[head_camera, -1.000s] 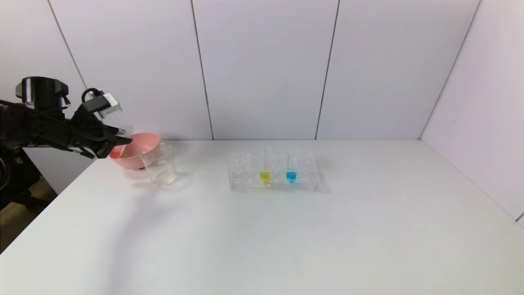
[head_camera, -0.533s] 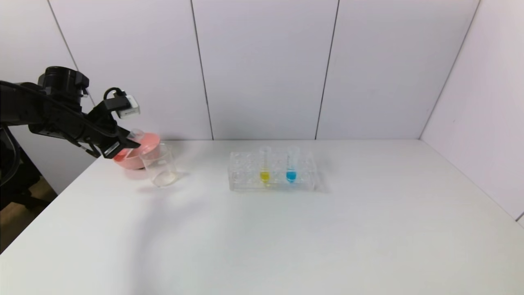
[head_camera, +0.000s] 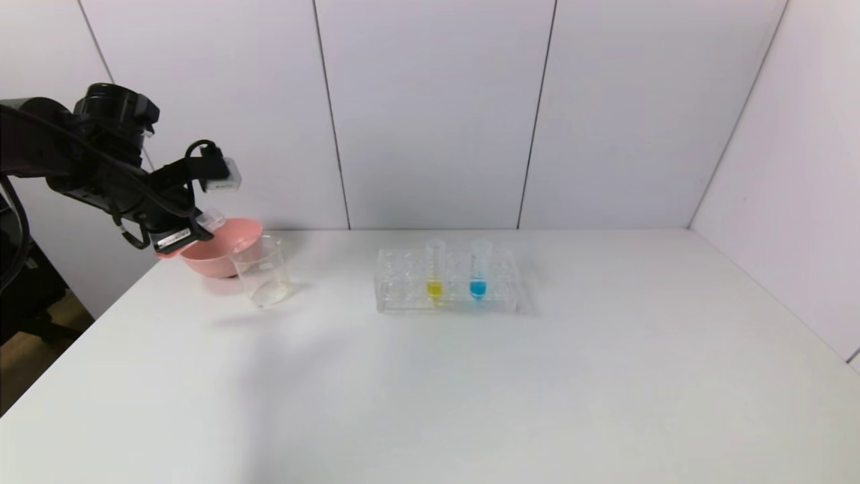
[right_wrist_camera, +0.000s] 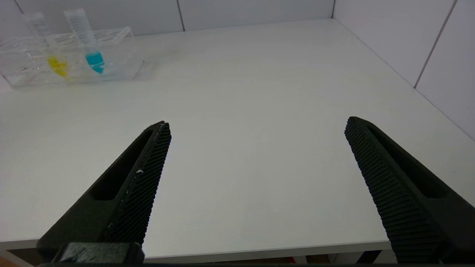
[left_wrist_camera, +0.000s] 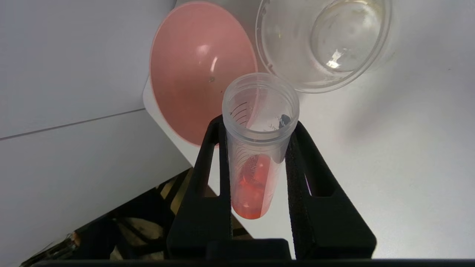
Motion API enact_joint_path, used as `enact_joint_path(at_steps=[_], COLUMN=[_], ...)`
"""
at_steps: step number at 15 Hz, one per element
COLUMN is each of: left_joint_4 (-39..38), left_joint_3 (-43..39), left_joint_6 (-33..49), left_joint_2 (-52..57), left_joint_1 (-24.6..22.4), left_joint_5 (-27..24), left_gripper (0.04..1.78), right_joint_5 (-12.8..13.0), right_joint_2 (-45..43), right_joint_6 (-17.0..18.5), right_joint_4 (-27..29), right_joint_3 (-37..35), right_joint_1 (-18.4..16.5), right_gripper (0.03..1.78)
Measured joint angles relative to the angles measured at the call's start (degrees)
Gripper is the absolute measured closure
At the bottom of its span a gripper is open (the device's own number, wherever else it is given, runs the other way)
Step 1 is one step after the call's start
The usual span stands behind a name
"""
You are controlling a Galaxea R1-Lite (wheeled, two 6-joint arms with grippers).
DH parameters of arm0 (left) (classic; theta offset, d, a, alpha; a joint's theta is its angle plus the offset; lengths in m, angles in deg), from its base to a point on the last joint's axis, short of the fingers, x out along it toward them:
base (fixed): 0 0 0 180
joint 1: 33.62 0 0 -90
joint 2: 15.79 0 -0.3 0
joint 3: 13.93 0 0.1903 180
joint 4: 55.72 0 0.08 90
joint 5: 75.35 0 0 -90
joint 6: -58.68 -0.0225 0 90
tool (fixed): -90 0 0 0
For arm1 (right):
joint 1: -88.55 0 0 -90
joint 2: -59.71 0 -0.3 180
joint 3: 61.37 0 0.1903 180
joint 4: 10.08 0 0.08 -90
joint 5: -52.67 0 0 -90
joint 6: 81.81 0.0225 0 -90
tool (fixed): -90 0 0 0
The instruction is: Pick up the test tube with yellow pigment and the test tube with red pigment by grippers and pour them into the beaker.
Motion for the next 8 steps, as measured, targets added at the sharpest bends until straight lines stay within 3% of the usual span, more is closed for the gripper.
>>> enact_joint_path(at_steps=[4, 8], left_joint_4=[0.11, 1.01], left_joint_3=[0.61, 1.79], left_joint_6=[-1.33, -1.40], left_joint_2=[-0.77, -1.65], left_joint_1=[2.12, 4.49], left_joint_5=[6.38, 8.95], left_gripper=[1.38, 1.38], right_joint_5=[0.00, 0.00], right_joint_2=[0.00, 0.00], right_joint_6=[0.00, 0.00], right_joint_4=[0.00, 0.02], right_joint_3=[0.00, 0.00], right_joint_1=[0.00, 0.00], right_gripper=[0.10, 0.10])
